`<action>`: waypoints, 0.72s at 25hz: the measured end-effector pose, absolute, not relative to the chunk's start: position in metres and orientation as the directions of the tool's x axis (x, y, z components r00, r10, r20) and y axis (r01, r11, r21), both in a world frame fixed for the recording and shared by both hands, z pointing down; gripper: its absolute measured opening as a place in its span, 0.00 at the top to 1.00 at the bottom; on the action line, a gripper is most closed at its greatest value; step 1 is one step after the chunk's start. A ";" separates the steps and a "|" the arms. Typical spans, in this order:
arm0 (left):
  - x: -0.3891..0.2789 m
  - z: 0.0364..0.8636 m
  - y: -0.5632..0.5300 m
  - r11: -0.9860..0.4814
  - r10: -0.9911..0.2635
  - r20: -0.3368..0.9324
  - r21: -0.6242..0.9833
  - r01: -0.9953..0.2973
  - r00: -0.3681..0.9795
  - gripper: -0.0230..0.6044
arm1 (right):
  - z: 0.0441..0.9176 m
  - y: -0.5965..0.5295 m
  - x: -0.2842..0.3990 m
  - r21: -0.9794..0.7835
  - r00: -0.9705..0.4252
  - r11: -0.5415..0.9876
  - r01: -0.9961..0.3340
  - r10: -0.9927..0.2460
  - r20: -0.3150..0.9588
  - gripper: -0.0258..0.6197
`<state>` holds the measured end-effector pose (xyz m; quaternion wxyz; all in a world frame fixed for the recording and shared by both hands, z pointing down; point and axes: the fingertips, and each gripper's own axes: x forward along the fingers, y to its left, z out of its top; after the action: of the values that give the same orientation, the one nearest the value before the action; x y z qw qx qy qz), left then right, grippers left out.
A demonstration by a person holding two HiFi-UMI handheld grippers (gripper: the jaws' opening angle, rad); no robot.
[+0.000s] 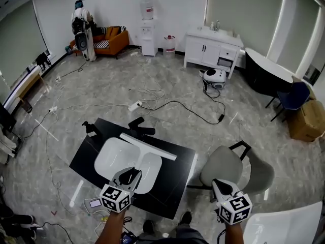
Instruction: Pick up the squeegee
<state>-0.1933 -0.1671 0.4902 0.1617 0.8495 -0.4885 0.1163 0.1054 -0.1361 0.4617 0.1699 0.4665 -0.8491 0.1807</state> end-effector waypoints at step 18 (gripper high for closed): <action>-0.217 0.483 -0.164 -0.483 -0.788 0.349 0.161 -0.861 0.508 0.81 | 0.437 -0.144 0.076 -0.055 -0.503 0.535 -0.843 -0.748 0.433 0.95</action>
<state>-0.2173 -0.1636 0.4831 0.1591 0.8535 -0.4829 0.1141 0.0756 -0.1435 0.4375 0.1818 0.4642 -0.8570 0.1308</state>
